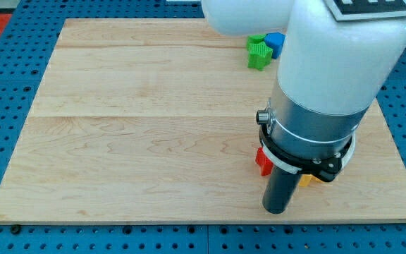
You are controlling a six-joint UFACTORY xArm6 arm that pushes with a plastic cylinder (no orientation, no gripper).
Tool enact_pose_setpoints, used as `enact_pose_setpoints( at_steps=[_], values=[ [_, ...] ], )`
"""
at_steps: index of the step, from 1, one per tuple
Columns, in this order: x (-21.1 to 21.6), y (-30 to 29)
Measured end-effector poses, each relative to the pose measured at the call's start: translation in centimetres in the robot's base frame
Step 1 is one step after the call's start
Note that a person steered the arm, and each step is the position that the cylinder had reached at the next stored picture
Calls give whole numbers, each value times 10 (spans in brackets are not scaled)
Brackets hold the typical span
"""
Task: Move robot arm right of yellow pentagon
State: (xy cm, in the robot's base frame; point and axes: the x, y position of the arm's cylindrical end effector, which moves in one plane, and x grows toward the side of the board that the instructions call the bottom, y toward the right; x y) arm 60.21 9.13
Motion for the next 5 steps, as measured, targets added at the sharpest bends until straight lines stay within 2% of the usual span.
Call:
enact_pose_setpoints(
  at_steps=[3,4,5],
  values=[
    [2,29],
    [0,70],
    [-14,148]
  ],
)
